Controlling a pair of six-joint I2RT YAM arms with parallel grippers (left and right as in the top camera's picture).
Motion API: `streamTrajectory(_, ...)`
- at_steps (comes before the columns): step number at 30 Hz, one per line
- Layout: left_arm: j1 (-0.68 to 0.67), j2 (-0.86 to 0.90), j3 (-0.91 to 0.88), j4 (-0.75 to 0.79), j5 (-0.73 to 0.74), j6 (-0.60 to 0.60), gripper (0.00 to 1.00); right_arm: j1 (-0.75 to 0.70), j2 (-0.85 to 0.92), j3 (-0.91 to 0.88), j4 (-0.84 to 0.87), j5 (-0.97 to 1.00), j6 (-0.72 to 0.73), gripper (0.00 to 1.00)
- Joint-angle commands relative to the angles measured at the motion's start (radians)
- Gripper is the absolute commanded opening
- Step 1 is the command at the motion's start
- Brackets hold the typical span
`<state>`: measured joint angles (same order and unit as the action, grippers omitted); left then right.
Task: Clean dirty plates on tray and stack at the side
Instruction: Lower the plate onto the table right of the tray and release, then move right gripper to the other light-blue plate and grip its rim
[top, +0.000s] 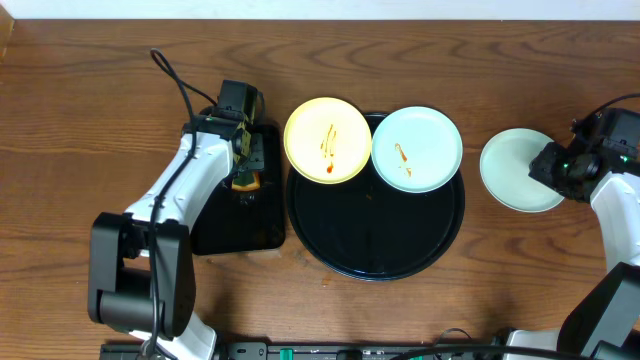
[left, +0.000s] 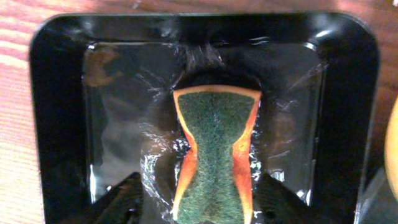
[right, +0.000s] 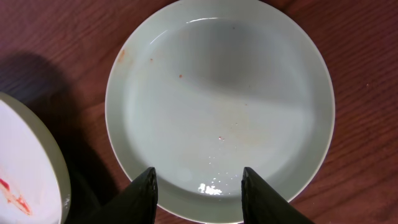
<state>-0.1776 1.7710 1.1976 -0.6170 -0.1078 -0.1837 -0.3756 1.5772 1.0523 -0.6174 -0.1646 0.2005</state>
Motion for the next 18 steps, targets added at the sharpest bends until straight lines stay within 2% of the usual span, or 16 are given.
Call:
streamTrajectory(1, 0.005, 0.018, -0.004, -0.001, -0.005, 0.007, 0.63, 0.006, -0.002, 0.015, -0.003, -0.009, -0.016, 0.42)
streamTrajectory(6, 0.005, 0.047, -0.004, 0.006, -0.005, 0.006, 0.63, 0.015, -0.002, 0.015, -0.003, -0.024, -0.034, 0.42)
streamTrajectory(10, 0.005, 0.071, -0.005, 0.033, 0.065, -0.001, 0.64, 0.051, -0.003, 0.016, -0.003, -0.023, -0.034, 0.45)
streamTrajectory(18, 0.005, 0.152, -0.005, 0.035, 0.071, -0.016, 0.64, 0.096, -0.003, 0.018, -0.002, -0.02, -0.05, 0.5)
